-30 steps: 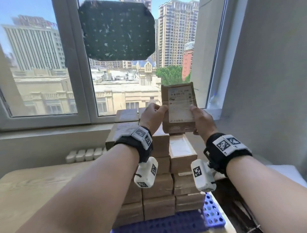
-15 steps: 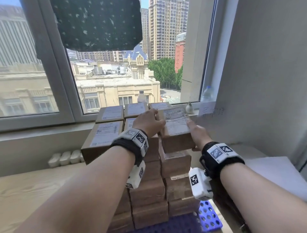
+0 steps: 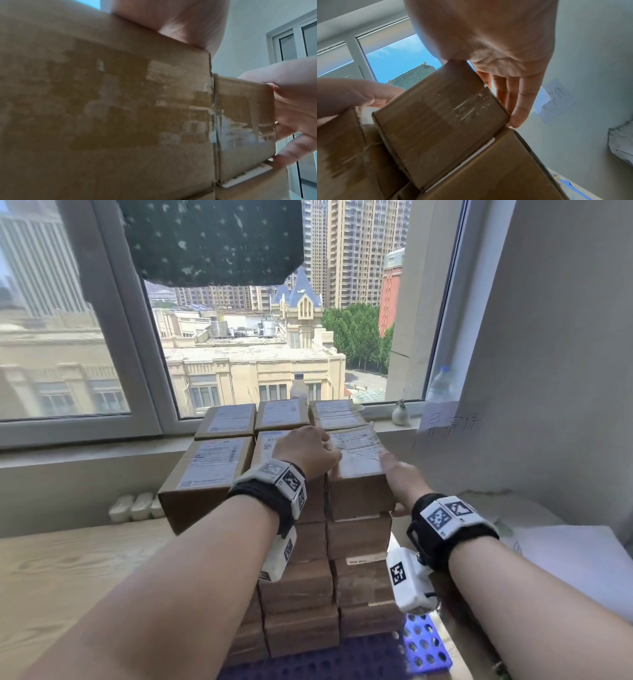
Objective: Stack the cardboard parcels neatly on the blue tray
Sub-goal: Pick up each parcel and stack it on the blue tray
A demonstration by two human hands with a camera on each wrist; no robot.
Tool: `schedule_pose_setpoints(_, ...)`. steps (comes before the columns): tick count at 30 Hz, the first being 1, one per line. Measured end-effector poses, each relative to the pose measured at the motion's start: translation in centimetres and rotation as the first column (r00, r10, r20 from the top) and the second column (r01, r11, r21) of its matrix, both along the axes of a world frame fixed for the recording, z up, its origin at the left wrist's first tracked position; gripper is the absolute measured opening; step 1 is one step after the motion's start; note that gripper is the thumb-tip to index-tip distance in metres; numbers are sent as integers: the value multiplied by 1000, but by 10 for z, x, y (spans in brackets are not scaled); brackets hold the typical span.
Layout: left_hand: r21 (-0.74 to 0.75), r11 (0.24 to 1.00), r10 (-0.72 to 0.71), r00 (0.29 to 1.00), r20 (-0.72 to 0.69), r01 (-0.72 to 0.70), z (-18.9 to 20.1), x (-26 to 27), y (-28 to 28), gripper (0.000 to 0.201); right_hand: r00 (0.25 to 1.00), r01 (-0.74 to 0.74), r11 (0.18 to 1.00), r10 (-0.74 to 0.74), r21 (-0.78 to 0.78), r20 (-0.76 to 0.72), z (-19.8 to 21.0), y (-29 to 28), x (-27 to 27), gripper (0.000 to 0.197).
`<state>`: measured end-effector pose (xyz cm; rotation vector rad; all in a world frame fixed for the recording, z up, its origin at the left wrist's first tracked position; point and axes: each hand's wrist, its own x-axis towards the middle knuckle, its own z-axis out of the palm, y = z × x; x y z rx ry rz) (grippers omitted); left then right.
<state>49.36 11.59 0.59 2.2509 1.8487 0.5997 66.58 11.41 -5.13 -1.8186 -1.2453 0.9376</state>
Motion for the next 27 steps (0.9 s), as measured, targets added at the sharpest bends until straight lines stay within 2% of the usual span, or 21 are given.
schedule_pose_setpoints(1, 0, 1000, -3, 1000, -2, 3, 1, 0, -1, 10, 1000, -6, 1000, 6, 2, 7, 4, -4, -2, 119)
schedule_pose_setpoints(3, -7, 1000, 0, 1000, 1, 0, 1, 0, -2, 26, 1000, -15, 1000, 15, 0, 12, 11, -13, -5, 112)
schedule_pose_setpoints(5, -13, 1000, 8, 1000, 6, -8, 1, 1, -3, 40, 999, -20, 1000, 20, 9, 26, 13, -16, -6, 88)
schedule_pose_setpoints(7, -11, 1000, 8, 1000, 8, -8, 2, 1, -5, 41, 998, -25, 999, 23, 22, 53, 12, -17, -5, 74)
schedule_pose_setpoints(9, -5, 1000, 11, 1000, 21, -11, 4, 2, -5, 42, 996, -28, 999, 25, 38, 80, 12, -17, -3, 72)
schedule_pose_setpoints(12, 3, 1000, 23, 998, 52, -23, 6, 1, -9, 46, 982, -12, 997, -4, 82, 190, 17, -21, 1, 59)
schedule_pose_setpoints(20, 74, 994, 82, 995, 55, -85, 12, -16, -32, 40, 893, -81, 961, -47, 264, 448, 40, -48, -12, 42)
schedule_pose_setpoints(24, 264, 940, 165, 966, 198, -215, 7, -37, -56, 28, 837, -139, 910, -103, 391, 538, 33, -70, -16, 24)
schedule_pose_setpoints(27, 307, 882, 272, 918, 289, -358, -8, -54, -75, 21, 818, -197, 860, -120, 471, 563, 23, -89, -22, 11)
